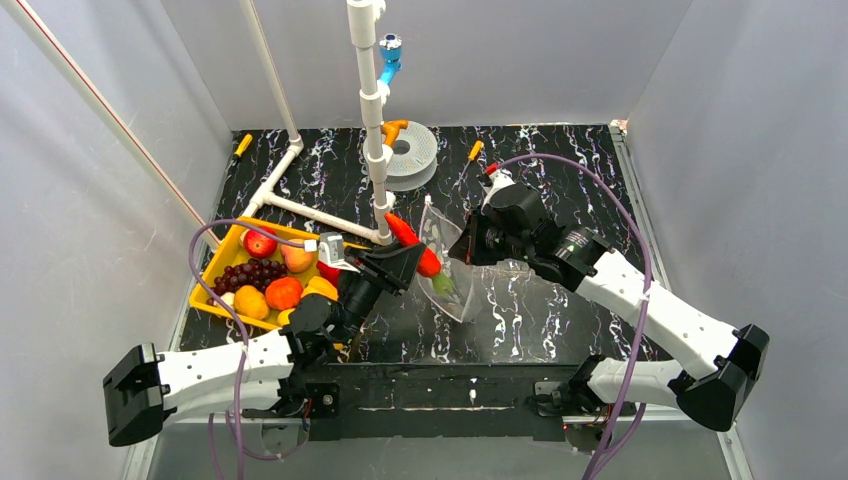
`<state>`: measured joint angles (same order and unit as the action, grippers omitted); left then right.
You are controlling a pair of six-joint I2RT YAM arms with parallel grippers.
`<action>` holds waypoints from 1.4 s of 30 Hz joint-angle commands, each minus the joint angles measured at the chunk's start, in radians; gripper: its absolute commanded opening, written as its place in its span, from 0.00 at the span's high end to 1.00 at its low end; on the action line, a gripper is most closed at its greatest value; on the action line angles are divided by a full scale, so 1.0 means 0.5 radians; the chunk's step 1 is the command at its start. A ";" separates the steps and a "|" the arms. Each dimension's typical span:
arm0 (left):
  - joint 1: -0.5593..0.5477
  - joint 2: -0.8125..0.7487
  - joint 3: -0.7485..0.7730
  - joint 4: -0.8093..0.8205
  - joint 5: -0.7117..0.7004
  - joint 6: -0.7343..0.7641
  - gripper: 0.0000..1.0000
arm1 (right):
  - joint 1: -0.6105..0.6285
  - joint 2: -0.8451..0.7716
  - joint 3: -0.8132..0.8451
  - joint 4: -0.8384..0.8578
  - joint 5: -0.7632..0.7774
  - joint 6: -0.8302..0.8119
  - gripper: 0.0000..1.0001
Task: Place the food in the zip-top bag and seal the zipper
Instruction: Place the fake vegetable in the zipper food storage bag.
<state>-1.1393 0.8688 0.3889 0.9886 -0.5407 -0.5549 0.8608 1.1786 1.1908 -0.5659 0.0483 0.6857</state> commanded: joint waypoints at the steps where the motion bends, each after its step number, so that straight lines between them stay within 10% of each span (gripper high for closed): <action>1: -0.007 -0.073 0.061 -0.071 -0.052 -0.047 1.00 | -0.041 -0.040 -0.030 0.152 -0.145 0.084 0.99; 14: -0.007 -0.009 0.255 -0.703 -0.070 -0.414 1.00 | -0.049 0.023 0.005 0.198 -0.169 0.101 0.99; 20: -0.007 -0.003 0.518 -1.490 -0.190 -0.762 0.72 | -0.050 0.019 0.004 0.181 -0.146 0.087 0.99; 27: -0.009 -0.011 0.540 -1.629 -0.125 -0.910 0.52 | -0.050 0.022 -0.007 0.185 -0.133 0.087 0.99; 42: 0.116 -0.139 1.046 -2.489 0.342 -0.370 0.17 | -0.050 0.016 -0.004 0.086 0.005 -0.060 0.99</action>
<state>-1.1301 0.8070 0.7681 -0.0254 -0.4793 -0.8597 0.8387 1.1912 1.1740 -0.5209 0.0051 0.7128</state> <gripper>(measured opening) 0.819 0.023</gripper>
